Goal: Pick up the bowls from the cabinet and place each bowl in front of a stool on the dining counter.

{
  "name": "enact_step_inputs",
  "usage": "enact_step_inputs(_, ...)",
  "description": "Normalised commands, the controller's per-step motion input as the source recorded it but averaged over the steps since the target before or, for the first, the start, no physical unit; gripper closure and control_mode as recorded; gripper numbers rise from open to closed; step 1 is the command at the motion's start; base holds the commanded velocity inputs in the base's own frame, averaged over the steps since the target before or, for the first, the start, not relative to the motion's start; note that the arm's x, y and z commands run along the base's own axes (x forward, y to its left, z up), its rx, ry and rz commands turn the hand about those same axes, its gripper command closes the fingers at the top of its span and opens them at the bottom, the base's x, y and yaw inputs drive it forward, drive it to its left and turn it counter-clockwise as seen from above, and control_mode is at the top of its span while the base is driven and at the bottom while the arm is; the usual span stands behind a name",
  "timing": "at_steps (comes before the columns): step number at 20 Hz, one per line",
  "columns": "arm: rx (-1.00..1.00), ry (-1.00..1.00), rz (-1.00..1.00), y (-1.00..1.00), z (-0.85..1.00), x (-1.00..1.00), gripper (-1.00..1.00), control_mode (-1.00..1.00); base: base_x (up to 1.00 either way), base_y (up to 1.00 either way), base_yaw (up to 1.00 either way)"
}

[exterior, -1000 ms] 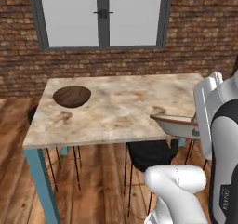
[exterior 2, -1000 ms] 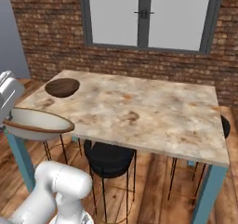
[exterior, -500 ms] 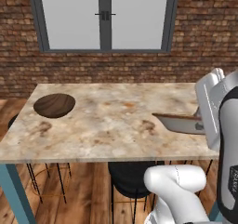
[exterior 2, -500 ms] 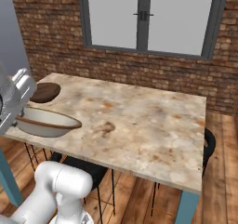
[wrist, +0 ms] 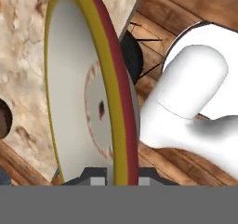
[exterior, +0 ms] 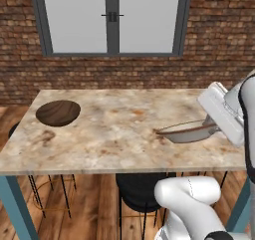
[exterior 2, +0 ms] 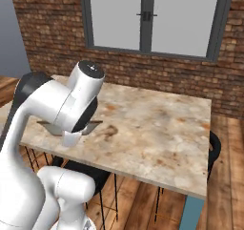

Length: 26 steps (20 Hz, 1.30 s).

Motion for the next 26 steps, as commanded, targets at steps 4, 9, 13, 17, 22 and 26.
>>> enact_step_inputs(4, 0.01, -0.04, 0.46, -0.53, -0.75, 1.0, 1.0, -1.0, 0.0, 0.0, 0.0)
enact_step_inputs(9, 0.04, 0.0, 0.28, -0.21, -0.75, 1.0, 1.0, -1.0, 0.0, 0.0, 0.0)
enact_step_inputs(13, 0.1, -0.02, 0.03, 0.0, -0.65, 1.0, 1.0, -1.0, 0.0, 0.0, 0.0)
enact_step_inputs(17, 0.16, -0.08, 0.0, 0.0, -0.57, 0.94, 1.0, -1.0, 0.0, 0.0, 0.0)
enact_step_inputs(22, 0.19, -0.06, 0.0, 0.0, -0.73, 0.92, 1.0, -1.0, 0.0, 0.0, 0.0)
enact_step_inputs(26, 0.06, 0.01, 0.09, 0.03, -0.83, 0.93, 1.0, -1.0, 0.0, 0.0, 0.0)
